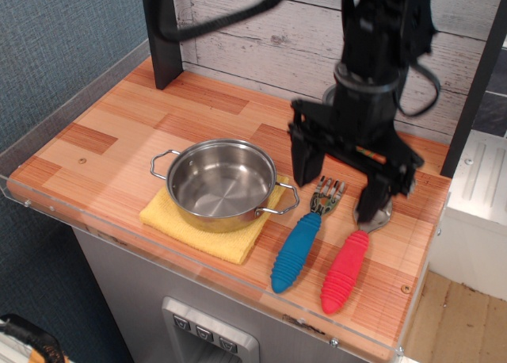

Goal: Put the spoon on the left side of the pot

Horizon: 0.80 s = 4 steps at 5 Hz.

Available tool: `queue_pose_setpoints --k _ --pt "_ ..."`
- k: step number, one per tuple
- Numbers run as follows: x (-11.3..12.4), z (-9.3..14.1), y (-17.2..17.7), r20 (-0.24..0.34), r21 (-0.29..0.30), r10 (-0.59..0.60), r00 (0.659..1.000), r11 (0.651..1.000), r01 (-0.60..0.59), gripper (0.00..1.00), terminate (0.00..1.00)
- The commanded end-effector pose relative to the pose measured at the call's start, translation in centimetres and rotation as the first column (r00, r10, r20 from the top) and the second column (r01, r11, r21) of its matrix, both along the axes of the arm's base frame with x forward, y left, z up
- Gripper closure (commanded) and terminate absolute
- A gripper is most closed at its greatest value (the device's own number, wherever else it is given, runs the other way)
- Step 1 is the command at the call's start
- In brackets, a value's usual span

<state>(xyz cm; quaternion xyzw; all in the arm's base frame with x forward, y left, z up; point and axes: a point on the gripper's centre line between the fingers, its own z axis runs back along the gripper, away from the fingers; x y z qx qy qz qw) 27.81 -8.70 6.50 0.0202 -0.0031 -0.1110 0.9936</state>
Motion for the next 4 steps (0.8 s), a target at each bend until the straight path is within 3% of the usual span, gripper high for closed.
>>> queue_pose_setpoints --k 1,4 --pt "-0.3 -0.8 -1.6 0.034 -0.034 -0.037 0.999 0.999 0.038 0.00 0.00" --pt "-0.3 -3.0 -2.3 0.024 -0.039 -0.039 0.999 0.998 0.040 0.00 0.00"
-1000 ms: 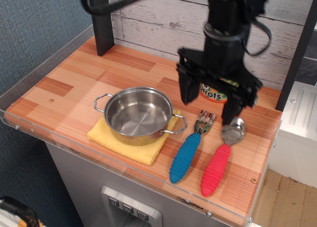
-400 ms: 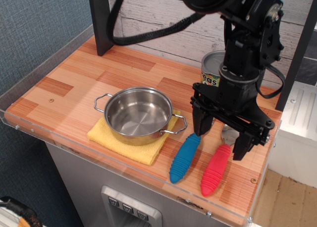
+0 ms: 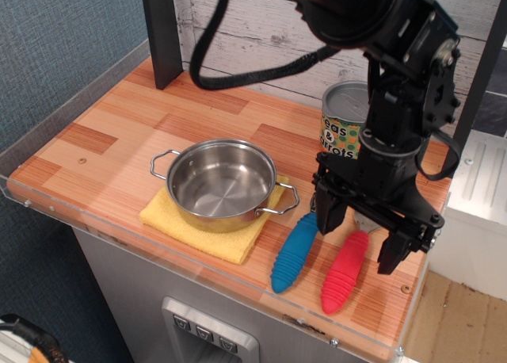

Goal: Put the spoon on the left side of the pot

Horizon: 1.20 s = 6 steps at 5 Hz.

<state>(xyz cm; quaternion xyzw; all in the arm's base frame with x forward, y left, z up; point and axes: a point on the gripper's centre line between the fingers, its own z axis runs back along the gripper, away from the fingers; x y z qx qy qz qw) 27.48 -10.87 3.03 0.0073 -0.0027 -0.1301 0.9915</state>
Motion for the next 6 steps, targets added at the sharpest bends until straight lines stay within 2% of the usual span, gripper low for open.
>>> queue_pose_setpoints --k 1,5,6 --pt "0.0 0.1 -0.1 0.029 -0.013 0.005 1.000 1.000 -0.005 0.00 0.00" --pt "0.1 -2.2 -1.1 0.016 0.022 -0.004 1.000 1.000 0.003 0.00 0.00" --pt "0.2 -2.2 -0.9 0.022 0.024 0.006 1.000 1.000 -0.006 1.00 0.00"
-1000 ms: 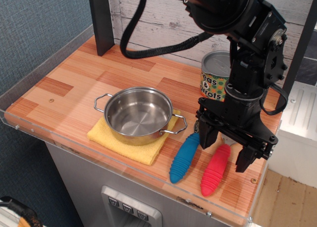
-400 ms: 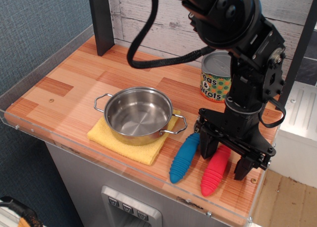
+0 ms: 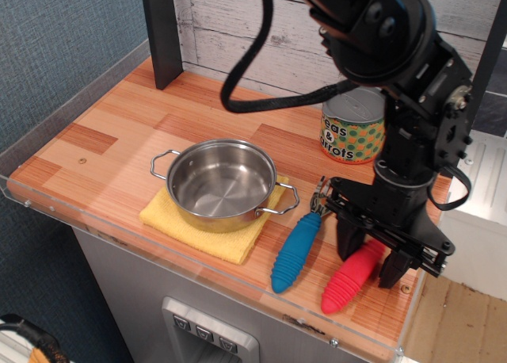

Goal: Put the spoon on the left side of the pot

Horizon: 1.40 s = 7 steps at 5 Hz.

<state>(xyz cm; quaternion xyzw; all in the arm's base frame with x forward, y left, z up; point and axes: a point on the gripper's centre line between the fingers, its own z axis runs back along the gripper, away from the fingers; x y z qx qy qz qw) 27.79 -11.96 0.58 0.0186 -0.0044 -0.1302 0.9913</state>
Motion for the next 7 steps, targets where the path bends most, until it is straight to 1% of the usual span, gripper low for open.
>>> queue_pose_setpoints --k 1,2,4,5,6,7 --pt "0.0 0.8 0.3 0.025 0.015 -0.006 1.000 1.000 0.005 1.00 0.00" --pt "0.2 2.0 0.9 0.047 0.006 0.016 0.999 1.000 -0.016 1.00 0.00" --pt "0.9 5.9 2.1 0.118 -0.035 0.078 0.990 0.997 -0.074 1.00 0.00" --pt "1.0 7.8 3.1 0.141 -0.062 0.123 0.982 0.991 -0.115 1.00 0.00" --pt "0.5 8.6 5.7 0.135 -0.061 0.171 0.976 0.985 -0.164 1.00 0.00" --pt "0.0 9.1 9.0 0.103 -0.058 0.182 0.978 0.983 -0.177 1.00 0.00"
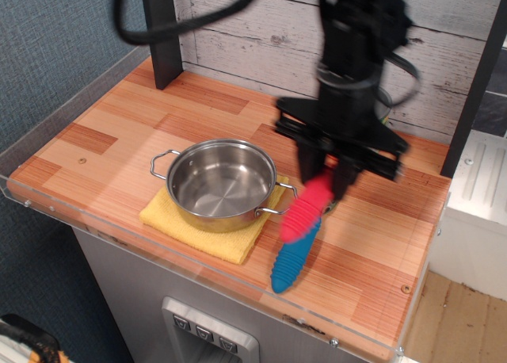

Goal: Put the spoon on the left side of the pot

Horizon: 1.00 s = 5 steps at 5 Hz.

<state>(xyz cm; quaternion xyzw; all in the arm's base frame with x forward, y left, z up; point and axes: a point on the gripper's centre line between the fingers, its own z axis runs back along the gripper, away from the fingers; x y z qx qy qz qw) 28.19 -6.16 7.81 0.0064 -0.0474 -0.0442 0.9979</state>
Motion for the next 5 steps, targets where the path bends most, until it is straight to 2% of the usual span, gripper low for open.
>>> queue_pose_setpoints --k 1,3,5 --pt "-1.0 2.4 5.9 0.026 -0.009 0.033 0.999 0.999 -0.033 1.00 0.00" --pt "-2.1 2.7 11.6 -0.003 0.048 0.042 0.999 0.998 -0.042 1.00 0.00" --pt "-2.1 1.9 17.0 0.004 0.059 0.091 0.996 0.994 -0.091 1.00 0.00"
